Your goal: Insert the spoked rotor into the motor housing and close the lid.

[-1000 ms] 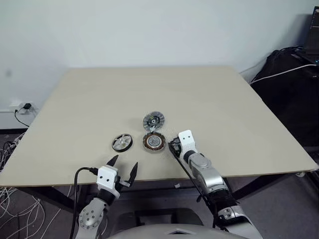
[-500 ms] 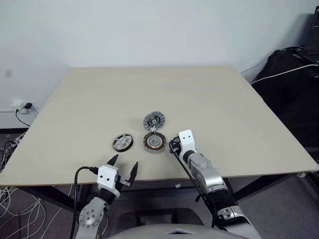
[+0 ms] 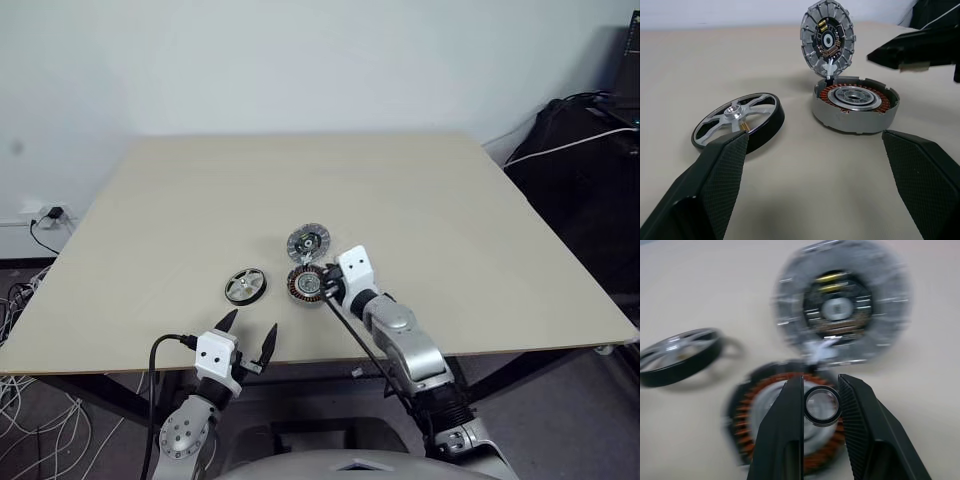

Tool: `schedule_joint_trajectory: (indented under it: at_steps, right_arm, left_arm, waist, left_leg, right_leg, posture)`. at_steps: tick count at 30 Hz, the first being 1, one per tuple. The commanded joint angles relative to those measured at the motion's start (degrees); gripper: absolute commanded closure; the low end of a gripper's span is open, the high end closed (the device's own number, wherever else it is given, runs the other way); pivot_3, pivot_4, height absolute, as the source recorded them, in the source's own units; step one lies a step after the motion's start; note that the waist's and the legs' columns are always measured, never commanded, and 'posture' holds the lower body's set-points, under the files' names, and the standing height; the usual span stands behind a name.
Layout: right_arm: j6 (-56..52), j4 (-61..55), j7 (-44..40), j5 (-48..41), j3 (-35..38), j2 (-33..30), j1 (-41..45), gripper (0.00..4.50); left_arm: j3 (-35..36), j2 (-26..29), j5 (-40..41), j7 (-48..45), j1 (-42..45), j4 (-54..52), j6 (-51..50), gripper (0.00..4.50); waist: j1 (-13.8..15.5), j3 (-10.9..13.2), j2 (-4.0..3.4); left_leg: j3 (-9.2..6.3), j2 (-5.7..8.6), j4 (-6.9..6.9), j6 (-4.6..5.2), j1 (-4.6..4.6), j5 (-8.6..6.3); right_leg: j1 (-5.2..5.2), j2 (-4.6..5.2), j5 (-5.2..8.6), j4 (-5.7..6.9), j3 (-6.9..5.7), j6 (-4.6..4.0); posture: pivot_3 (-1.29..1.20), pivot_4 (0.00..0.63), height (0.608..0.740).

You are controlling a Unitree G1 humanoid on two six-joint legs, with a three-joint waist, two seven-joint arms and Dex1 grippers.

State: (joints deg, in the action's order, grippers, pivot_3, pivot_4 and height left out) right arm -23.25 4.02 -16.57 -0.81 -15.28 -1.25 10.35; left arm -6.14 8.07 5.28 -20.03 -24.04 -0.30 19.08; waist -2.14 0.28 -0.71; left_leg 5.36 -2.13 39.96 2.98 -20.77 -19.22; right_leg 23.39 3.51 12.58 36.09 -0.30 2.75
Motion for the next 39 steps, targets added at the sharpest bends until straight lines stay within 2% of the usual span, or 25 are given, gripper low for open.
schedule_joint_trajectory:
  at_steps: [1,17,37,39]
  right_arm:
    - [0.1,-0.5,-0.6,0.4,-1.4,0.9,2.0,3.79]
    - [6.4,16.9,0.3,0.9,0.3,2.9,9.1,3.79]
    - [7.9,19.3,-0.1,1.1,0.8,3.9,10.3,3.79]
    - [7.9,19.1,-0.3,1.0,0.8,3.9,10.2,3.07]
  left_arm:
    - [-0.1,-0.3,0.4,0.1,0.6,-1.0,1.1,0.0]
    - [-0.1,-0.8,0.3,0.7,0.2,-1.9,0.8,0.0]
    - [0.1,-0.6,0.8,0.5,0.6,-1.3,0.8,0.0]
    - [0.1,-0.6,0.9,0.4,0.8,-1.0,1.0,0.0]
  waist:
    - [0.0,0.0,0.0]
    - [-0.1,0.0,0.0]
    - [-0.1,0.0,0.0]
    - [-0.1,0.0,0.0]
  left_leg:
    - [0.0,0.01,0.0,0.0,0.0,0.0]
    - [0.04,0.09,0.0,-0.05,0.0,0.02]
    - [0.06,0.07,-0.01,-0.06,0.0,0.02]
    - [0.06,0.07,-0.01,-0.06,0.0,0.02]
  right_leg:
    - [0.0,0.0,0.0,0.0,0.0,0.0]
    - [0.0,-0.02,0.0,0.01,-0.02,0.0]
    - [0.01,-0.03,-0.01,0.02,-0.01,0.0]
    - [0.01,-0.03,-0.01,0.02,-0.01,0.0]
  posture:
    - [0.0,0.0,0.74]
    - [0.0,0.0,0.74]
    - [0.0,0.0,0.74]
    - [0.0,0.0,0.74]
